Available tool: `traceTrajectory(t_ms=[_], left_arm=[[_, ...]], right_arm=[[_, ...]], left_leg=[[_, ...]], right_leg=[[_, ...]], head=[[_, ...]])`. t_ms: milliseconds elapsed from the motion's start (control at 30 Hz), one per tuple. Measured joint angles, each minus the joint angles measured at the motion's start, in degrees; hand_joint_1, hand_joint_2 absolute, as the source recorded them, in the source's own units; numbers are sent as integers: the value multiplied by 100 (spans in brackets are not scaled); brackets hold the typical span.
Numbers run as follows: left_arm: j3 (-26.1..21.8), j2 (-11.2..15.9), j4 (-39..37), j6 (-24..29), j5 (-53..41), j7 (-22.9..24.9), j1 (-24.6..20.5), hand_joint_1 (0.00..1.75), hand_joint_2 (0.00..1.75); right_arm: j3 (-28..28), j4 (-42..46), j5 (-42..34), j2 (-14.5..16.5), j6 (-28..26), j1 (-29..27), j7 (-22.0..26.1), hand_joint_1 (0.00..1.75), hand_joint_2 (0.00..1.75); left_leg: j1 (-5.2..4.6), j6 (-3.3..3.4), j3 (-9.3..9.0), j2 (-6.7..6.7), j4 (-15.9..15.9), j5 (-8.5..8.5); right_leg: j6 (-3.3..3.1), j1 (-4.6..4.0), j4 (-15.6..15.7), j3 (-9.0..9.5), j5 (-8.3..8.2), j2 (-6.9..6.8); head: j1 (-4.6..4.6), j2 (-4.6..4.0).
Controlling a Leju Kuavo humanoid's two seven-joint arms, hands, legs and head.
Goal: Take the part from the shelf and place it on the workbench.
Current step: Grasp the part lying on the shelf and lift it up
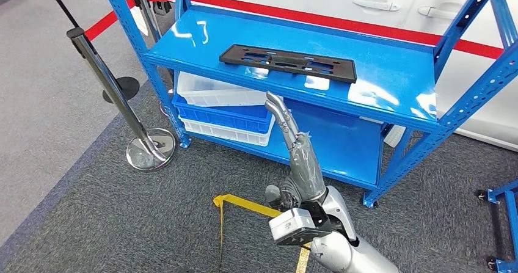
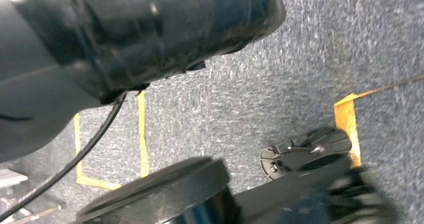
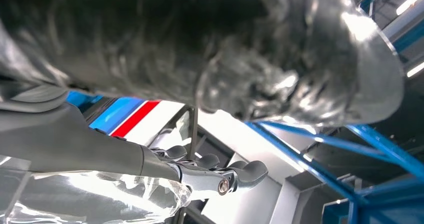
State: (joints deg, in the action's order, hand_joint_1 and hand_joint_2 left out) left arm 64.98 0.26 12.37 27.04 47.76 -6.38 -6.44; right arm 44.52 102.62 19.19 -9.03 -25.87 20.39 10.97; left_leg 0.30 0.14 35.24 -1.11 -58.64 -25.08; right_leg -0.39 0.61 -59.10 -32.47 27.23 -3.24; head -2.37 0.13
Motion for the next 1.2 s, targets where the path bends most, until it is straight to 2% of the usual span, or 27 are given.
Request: traceTrajectory(t_ms=[300, 400, 433, 467, 500, 533, 567, 600, 633, 733, 800, 833, 900, 933, 967, 1000, 1067, 1100, 1133, 1200], left_arm=[[0, -1, 0, 0, 0, 0, -2, 0, 0], [0, 1, 0, -1, 0, -1, 12, 0, 0], [0, 2, 0, -1, 0, -1, 23, 0, 0], [0, 2, 0, -2, 0, -3, 21, 0, 0], [0, 0, 0, -3, 0, -7, 19, 0, 0], [0, -3, 0, -3, 0, -10, 13, 0, 0], [0, -6, 0, -4, 0, -13, 2, 0, 0], [0, -8, 0, -4, 0, -14, -1, 0, 0], [0, -8, 0, -4, 0, -14, -4, 0, 0], [0, -5, 0, -4, 0, -14, -3, 0, 0], [1, -3, 0, -4, -1, -14, -5, 0, 0], [1, -2, 0, -4, -1, -14, -8, 0, 0], [1, -3, 0, -4, 0, -14, -6, 0, 0], [1, -3, 0, -4, 0, -14, 1, 0, 0], [1, -4, 0, -4, 0, -14, 9, 0, 0], [2, -3, 0, -4, 0, -14, 15, 0, 0], [2, 0, 0, -4, -1, -14, 14, 0, 0], [2, 1, 0, -4, -1, -14, 8, 0, 0], [2, 2, 0, -4, -2, -15, 1, 0, 0], [2, 3, 0, -3, -2, -16, -2, 0, 0]], right_arm=[[0, 0, -2, 0, -3, 0, 1, 0, 0], [0, 0, -8, 0, -3, -2, 7, 0, 0], [-1, 2, -13, 0, -3, -1, 11, 0, 0], [-1, 3, -23, -1, -3, -2, 18, 0, 0], [-1, 4, -33, -2, -2, -8, 24, 0, 0], [-1, 5, -42, -3, -2, -15, 29, 0, 0], [0, 4, -48, -4, -1, -21, 33, 0, 0], [0, 3, -48, -4, -1, -25, 33, 0, 0], [0, 3, -49, -5, -1, -26, 33, 0, 0], [0, 5, -52, -5, 1, -24, 33, 0, 0], [0, 8, -52, -3, 2, -17, 34, 0, 0], [0, 8, -52, -1, 2, -17, 34, 0, 0], [0, 7, -52, -1, 2, -19, 35, 0, 0], [0, 7, -52, -2, 2, -21, 35, 0, 0], [0, 7, -52, -2, 2, -21, 35, 0, 0], [0, 7, -52, -2, 2, -22, 35, 0, 0], [0, 7, -52, -1, 3, -20, 35, 0, 0], [0, 7, -53, -1, 4, -19, 34, 0, 0], [0, 7, -55, -1, 4, -17, 34, 0, 0], [0, 7, -58, -2, 4, -14, 34, 0, 0]], left_leg=[[-18, 18, -13, 3, 30, -5], [-23, 43, 3, 25, 20, -10], [-9, 69, -14, 35, 43, -6], [4, 114, -41, 52, 68, -9], [19, 150, -97, 97, 88, -34], [34, 179, -164, 145, 105, -68], [23, 181, -205, 193, 90, -116], [14, 154, -233, 236, 69, -157], [6, 127, -231, 248, 56, -173], [16, 46, -220, 252, 48, -202], [28, -11, -116, 220, -206, -353], [36, -37, 29, 199, -500, -492], [44, -75, 444, 175, -1262, -771], [47, -85, 609, 167, -1522, -811], [47, -84, 679, 160, -1571, -730], [46, -73, 626, 156, -1377, -535], [35, -22, 296, 145, -599, -80], [18, 7, 140, 140, -259, 35], [1, 34, 50, 138, -61, 67], [-26, 79, 11, 147, 37, 16]], right_leg=[[15, -8, -4, -5, 5, -8], [43, -3, 18, 7, 1, -21], [74, 0, 18, 14, 14, -5], [107, 4, -281, -126, 171, 69], [133, 14, -459, -254, 155, 151], [151, 25, -509, -328, 84, 240], [145, 25, -529, -389, 26, 319], [126, 25, -243, -295, -173, 342], [107, 16, -77, -219, -198, 361], [28, 11, -6, -175, -163, 368], [-41, 36, 38, -122, -157, 350], [-69, 43, 51, -96, -148, 335], [-103, 36, 50, -67, -118, 314], [-110, 32, 47, -51, -101, 310], [-110, 29, 44, -28, -79, 311], [-104, 28, 40, 6, -53, 313], [-77, 23, 36, 86, 9, 315], [-56, 15, 32, 108, 36, 315], [-31, 8, 33, 116, 53, 314], [26, -1, 53, 118, 71, 310]], head=[[1, 0], [2, 0], [4, 0], [5, 0], [10, 0], [14, 0], [15, 0], [14, 0], [9, 0], [0, 0], [-23, 0], [-35, 0], [-48, 0], [-48, 0], [-49, 0], [-51, 0], [-47, 0], [-47, 0], [-44, 0], [-44, 0]])
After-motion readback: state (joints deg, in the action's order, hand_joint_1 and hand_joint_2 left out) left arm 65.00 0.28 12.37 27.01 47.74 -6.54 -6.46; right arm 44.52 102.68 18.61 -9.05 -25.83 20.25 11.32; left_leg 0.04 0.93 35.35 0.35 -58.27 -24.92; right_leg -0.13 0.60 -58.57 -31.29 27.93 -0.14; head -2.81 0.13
